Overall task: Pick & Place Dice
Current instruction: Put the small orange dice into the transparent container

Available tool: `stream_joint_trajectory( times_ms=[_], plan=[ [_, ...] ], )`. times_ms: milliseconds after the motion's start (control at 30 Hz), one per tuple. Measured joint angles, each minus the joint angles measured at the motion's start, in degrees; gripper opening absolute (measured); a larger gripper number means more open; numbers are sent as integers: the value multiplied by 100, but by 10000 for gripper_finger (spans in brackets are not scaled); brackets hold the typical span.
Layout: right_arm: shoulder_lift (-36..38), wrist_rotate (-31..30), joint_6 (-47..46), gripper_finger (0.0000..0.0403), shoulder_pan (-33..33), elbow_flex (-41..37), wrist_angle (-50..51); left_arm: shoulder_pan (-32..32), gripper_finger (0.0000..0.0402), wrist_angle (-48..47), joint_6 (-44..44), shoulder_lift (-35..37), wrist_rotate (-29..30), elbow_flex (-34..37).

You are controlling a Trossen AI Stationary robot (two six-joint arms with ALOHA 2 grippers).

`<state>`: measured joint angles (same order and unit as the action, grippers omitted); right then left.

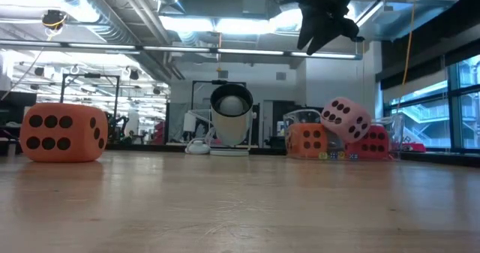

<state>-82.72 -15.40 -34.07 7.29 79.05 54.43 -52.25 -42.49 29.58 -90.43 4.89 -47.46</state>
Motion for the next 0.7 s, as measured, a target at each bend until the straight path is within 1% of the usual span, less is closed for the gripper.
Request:
stream_joint_trajectory(
  times_ms=[100, 133, 300, 467, 600, 700],
  plan=[
    [0, -2, -87, 158, -38, 0, 0, 7, 21, -36, 24, 0, 42, 4],
    [0, -6, -135, 158, -67, 0, -2, 7, 15, -36, 76, 0, 63, 4],
    [0, -7, -126, 158, -344, 2, -105, 30, 11, 37, 451, 0, 228, 4],
    [0, -22, -120, 158, -787, 2, -199, 136, 11, 68, 1104, 53, 379, -107],
    [0, -187, -130, 158, -1230, 2, -210, 315, 10, 179, 1673, 310, 985, -212],
    [14, -422, -25, 158, -1586, 8, -259, 484, 10, 177, 2156, 720, 1393, -340]
  ],
)
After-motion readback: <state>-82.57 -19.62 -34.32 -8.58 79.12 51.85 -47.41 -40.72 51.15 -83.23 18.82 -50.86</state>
